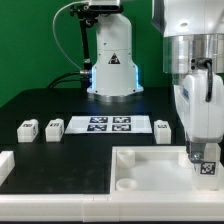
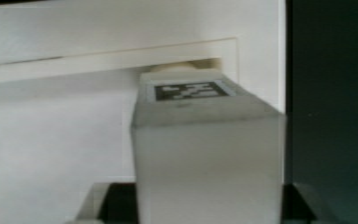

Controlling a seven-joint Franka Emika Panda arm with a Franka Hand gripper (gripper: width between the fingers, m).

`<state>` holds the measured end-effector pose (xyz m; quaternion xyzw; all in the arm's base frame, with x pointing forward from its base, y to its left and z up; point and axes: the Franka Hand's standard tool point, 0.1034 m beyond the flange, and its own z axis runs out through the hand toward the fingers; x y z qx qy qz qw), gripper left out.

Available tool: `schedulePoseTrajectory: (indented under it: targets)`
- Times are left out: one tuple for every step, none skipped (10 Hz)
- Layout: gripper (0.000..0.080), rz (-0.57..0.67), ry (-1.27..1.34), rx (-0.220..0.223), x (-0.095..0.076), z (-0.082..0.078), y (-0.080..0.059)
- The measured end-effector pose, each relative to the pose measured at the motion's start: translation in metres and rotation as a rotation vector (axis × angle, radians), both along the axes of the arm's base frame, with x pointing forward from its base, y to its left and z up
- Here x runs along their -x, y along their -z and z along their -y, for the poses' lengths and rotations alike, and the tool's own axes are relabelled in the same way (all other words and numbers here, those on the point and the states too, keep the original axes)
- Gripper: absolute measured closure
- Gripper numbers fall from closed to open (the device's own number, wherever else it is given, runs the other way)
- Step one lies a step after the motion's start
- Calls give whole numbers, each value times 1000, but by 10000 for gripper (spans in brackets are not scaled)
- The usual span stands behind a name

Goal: Assemble one leg

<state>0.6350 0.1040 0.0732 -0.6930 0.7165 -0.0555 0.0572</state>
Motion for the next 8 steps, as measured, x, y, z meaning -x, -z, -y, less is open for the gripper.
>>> schedulePoseTrajectory:
  targets:
    - [499, 0, 0, 0, 0, 0, 0]
    - [319, 0, 0, 0, 0, 0, 0]
    - [201, 0, 0, 0, 0, 0, 0]
    - [201, 0, 0, 0, 0, 0, 0]
    - [161, 2, 67, -10, 0, 0, 1]
    - [161, 10, 36, -2, -2, -3, 0]
    - [152, 7, -121, 25, -2, -1, 1]
    - [152, 6, -207, 40, -2, -1, 1]
